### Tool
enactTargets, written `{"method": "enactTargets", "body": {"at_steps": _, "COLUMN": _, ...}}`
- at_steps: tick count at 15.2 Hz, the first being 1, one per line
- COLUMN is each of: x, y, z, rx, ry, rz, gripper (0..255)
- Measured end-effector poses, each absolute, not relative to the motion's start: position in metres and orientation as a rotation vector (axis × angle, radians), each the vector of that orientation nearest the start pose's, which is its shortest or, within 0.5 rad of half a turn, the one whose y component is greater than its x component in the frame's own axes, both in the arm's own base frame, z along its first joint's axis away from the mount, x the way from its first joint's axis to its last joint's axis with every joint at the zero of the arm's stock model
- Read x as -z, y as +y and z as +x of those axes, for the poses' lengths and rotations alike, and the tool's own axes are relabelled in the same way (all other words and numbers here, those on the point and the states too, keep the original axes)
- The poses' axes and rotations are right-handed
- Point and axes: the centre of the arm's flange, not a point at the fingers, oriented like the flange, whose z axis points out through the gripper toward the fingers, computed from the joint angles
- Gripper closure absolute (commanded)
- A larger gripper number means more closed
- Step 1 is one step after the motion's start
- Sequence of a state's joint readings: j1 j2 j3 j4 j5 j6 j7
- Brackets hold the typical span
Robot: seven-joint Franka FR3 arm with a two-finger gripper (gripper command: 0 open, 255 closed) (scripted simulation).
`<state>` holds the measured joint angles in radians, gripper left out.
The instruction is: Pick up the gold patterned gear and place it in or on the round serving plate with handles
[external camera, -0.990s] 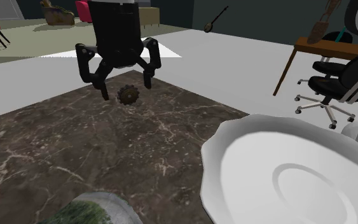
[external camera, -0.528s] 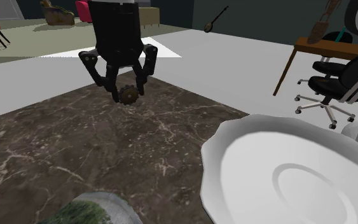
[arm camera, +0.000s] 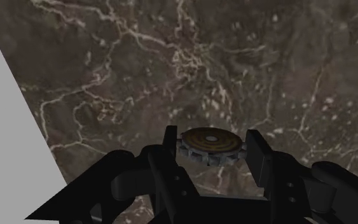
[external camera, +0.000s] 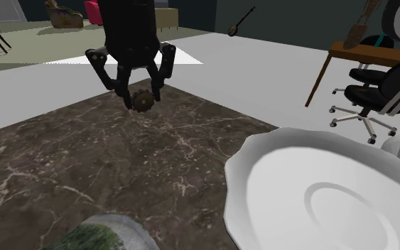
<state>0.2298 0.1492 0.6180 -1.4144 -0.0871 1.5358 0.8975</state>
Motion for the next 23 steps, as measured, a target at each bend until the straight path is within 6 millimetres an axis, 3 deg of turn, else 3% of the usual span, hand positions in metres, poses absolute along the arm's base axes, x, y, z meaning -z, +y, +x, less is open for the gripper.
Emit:
{"method": "enactTargets", "body": {"at_steps": 15, "x": -0.701, "y": 0.416, "z": 0.418, "rx": 0.001, "ry": 0.090, "rz": -3.141, "gripper": 255}}
{"method": "enactTargets", "body": {"at_steps": 18, "x": -0.709, "y": 0.412, "z": 0.392, "rx": 0.001, "ry": 0.087, "rz": -3.142, "gripper": 255}}
{"method": "enactTargets", "body": {"at_steps": 23, "x": -0.711, "y": 0.394, "z": 0.328, "rx": 0.002, "ry": 0.087, "rz": -3.143, "gripper": 255}}
